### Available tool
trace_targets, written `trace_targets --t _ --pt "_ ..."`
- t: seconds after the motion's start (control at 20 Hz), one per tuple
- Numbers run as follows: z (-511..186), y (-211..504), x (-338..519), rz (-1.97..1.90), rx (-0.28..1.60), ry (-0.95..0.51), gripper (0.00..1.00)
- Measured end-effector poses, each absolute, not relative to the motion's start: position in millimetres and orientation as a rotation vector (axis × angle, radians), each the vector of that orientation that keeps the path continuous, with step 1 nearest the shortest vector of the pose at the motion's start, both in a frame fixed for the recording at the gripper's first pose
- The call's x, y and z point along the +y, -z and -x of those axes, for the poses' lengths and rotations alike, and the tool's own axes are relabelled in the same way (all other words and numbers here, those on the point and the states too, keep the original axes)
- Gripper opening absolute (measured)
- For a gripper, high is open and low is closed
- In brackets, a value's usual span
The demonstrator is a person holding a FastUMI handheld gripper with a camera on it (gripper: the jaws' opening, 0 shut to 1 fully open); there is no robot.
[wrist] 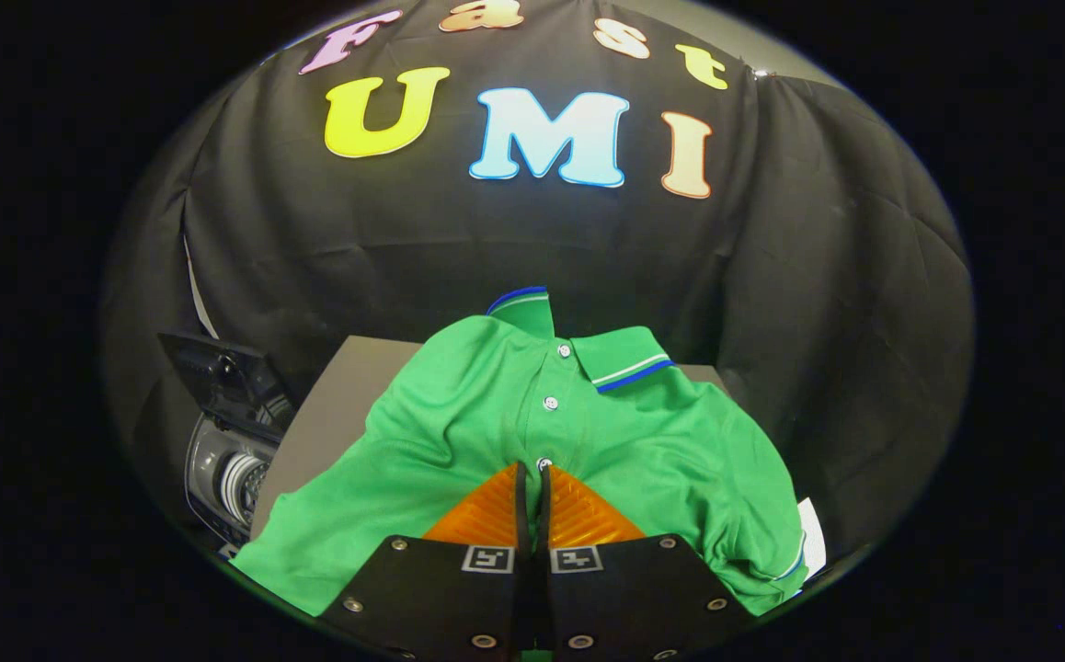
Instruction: Put the clothes into the washing machine and then close the washing machine lid.
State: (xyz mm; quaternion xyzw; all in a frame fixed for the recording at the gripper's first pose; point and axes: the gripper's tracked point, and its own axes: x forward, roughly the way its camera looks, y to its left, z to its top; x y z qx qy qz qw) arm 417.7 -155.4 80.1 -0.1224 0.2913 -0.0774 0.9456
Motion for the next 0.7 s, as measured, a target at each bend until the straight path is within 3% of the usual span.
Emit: trace_targets --t 0.45,0.7 --pt "-406.9 -185.4 -99.5 0.226 0.397 0.242 0.0" --pt "-393.7 -210.1 -50.3 0.191 0.331 0.254 0.0"
